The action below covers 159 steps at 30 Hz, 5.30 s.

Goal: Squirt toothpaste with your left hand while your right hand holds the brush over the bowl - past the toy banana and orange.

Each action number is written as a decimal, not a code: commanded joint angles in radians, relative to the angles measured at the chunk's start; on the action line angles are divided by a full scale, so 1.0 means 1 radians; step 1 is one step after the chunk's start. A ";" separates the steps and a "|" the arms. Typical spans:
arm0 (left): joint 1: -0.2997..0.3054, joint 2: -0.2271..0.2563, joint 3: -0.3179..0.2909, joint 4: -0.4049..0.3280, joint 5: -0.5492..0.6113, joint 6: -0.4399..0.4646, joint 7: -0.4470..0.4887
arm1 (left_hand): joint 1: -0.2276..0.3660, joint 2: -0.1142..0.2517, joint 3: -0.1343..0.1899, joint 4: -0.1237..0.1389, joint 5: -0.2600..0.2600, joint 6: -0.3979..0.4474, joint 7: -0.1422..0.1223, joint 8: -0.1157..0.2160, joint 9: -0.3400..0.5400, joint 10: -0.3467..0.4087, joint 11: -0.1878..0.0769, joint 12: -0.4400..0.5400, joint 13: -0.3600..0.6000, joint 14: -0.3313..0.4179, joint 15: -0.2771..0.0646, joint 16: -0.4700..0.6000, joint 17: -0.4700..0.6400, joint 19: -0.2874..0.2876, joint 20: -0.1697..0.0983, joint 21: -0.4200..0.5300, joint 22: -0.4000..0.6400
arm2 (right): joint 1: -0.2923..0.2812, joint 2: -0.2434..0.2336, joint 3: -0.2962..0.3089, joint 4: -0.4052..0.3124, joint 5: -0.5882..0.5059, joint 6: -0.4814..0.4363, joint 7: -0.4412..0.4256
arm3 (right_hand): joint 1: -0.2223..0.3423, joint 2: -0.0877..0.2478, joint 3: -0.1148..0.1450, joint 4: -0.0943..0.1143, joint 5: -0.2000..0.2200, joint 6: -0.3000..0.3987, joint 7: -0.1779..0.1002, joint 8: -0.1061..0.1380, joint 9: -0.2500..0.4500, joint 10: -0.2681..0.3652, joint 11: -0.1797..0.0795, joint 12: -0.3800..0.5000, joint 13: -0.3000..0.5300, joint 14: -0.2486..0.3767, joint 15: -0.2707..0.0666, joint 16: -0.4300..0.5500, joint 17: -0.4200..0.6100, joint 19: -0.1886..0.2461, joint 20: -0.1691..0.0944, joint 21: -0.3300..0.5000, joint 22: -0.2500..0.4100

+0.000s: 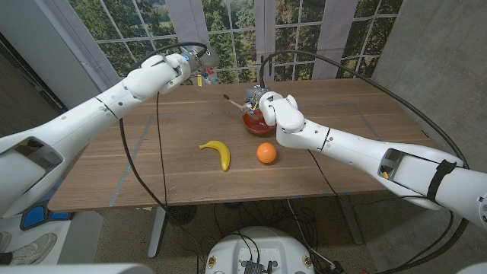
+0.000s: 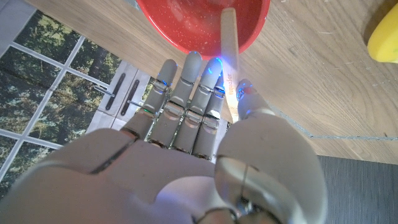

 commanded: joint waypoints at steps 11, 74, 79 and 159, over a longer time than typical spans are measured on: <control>-0.061 -0.035 0.049 0.031 0.053 -0.087 -0.009 | 0.010 0.000 -0.009 0.000 0.006 0.009 -0.009 -0.005 0.006 0.005 -0.002 -0.005 0.007 -0.002 -0.118 -0.002 0.005 -0.011 -0.129 0.010 0.003 | -0.030 0.004 0.040 -0.038 -0.076 0.082 0.009 | 0.021 0.030 0.056 0.026 0.007 0.020 -0.007 0.002 0.004 0.035 -0.032 -0.002 0.002 0.008 -0.092 -0.004 0.006 -0.003 -0.074 0.012 0.002; -0.065 -0.030 0.089 0.015 0.130 -0.134 0.060 | 0.077 0.034 -0.038 -0.003 0.013 0.074 -0.026 0.012 0.029 0.118 -0.003 0.047 0.090 0.097 -0.119 0.055 0.040 -0.047 -0.131 0.108 0.025 | -0.094 0.024 0.122 -0.029 -0.149 0.154 0.002 | 0.020 0.026 0.059 0.025 0.007 0.023 -0.006 -0.003 0.009 0.037 -0.031 -0.011 0.011 0.009 -0.092 -0.010 0.009 -0.010 -0.076 0.031 0.000; -0.067 -0.027 0.093 0.022 0.150 -0.128 0.087 | 0.090 0.036 -0.040 -0.003 0.016 0.081 -0.028 0.016 0.032 0.122 -0.003 0.049 0.100 0.102 -0.119 0.058 0.042 -0.050 -0.131 0.122 0.031 | -0.090 0.028 0.121 -0.018 -0.146 0.158 0.000 | 0.019 0.027 0.059 0.025 0.007 0.024 -0.008 -0.003 0.010 0.038 -0.032 -0.012 0.011 0.010 -0.092 -0.010 0.009 -0.010 -0.076 0.033 0.000; -0.157 -0.047 0.158 0.114 0.167 -0.090 0.202 | 0.143 0.030 -0.118 0.011 0.020 0.089 -0.046 0.108 0.063 0.166 -0.002 -0.010 0.252 0.125 -0.119 0.062 0.050 -0.244 -0.115 0.564 -0.006 | -0.061 0.028 0.160 0.091 -0.030 0.280 -0.108 | 0.018 0.023 0.061 0.024 0.008 0.030 -0.011 -0.012 0.011 0.044 -0.032 -0.024 0.017 0.012 -0.091 -0.015 0.009 -0.017 -0.080 0.048 -0.001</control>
